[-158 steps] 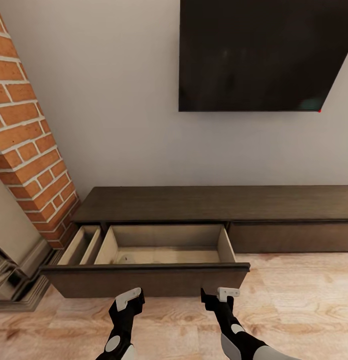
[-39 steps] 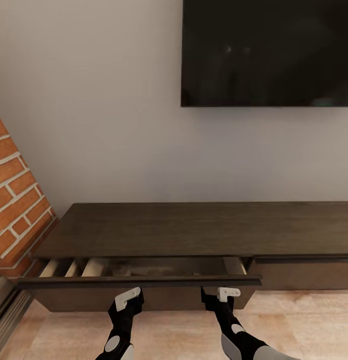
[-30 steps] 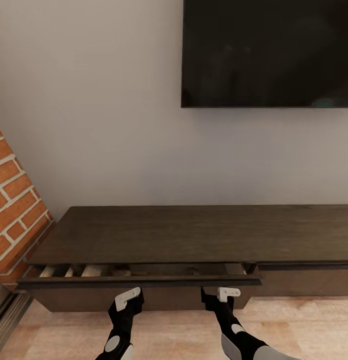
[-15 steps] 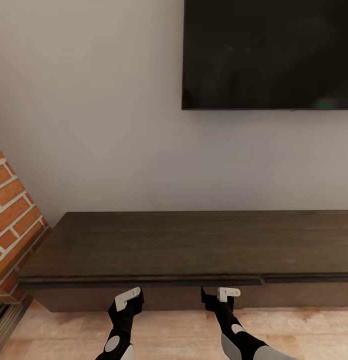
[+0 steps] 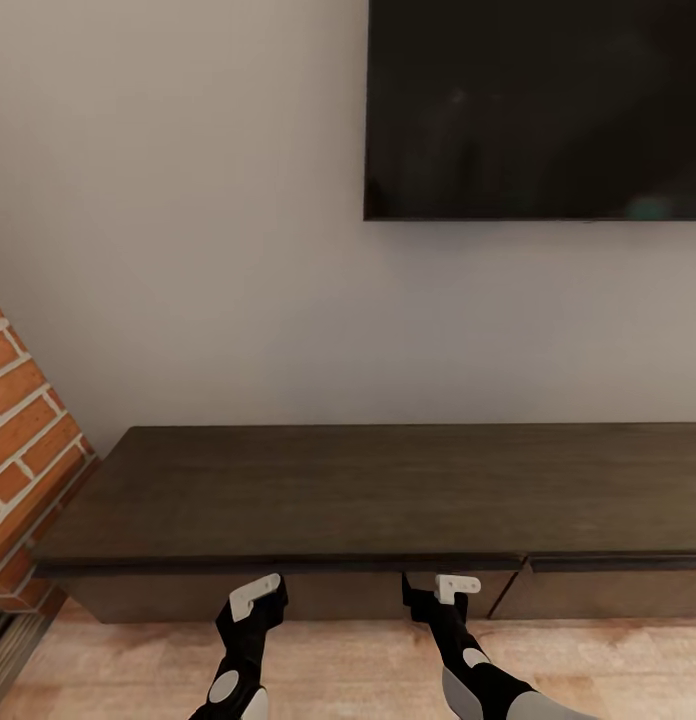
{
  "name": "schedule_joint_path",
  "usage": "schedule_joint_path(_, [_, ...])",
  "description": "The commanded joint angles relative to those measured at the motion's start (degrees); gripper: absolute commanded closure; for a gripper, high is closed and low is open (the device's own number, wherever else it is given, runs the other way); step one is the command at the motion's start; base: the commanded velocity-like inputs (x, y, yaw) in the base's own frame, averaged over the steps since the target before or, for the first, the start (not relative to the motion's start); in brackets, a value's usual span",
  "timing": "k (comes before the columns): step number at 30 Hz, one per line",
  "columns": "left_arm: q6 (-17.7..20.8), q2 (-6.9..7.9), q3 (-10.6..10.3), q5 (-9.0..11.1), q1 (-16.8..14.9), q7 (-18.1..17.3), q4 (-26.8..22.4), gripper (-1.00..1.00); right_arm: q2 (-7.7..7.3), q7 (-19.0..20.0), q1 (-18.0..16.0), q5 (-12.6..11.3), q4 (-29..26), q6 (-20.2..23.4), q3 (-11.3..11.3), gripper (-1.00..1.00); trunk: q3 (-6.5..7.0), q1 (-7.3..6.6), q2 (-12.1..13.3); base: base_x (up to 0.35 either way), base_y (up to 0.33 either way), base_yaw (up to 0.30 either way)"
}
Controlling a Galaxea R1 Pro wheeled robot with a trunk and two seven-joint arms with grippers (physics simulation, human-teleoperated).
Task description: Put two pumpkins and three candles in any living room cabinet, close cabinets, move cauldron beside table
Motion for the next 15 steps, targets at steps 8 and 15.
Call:
schedule_joint_path(8, [-0.30, 0.02, -0.35, 0.21, -0.07, 0.29, -0.10, -1.00, 0.00, -0.38, -0.04, -0.17, 0.02, -0.14, 0.48, -1.00, -0.04, -0.03, -0.02, -0.239, 0.000, 0.000])
schedule_joint_path(15, [-0.23, -0.02, -0.41, 0.26, -0.07, 0.29, -0.10, -1.00, 0.00, -0.41, -0.04, -0.17, 0.02, -0.14, 0.49, -1.00, -0.04, -0.03, -0.02, -0.316, 0.000, 0.000])
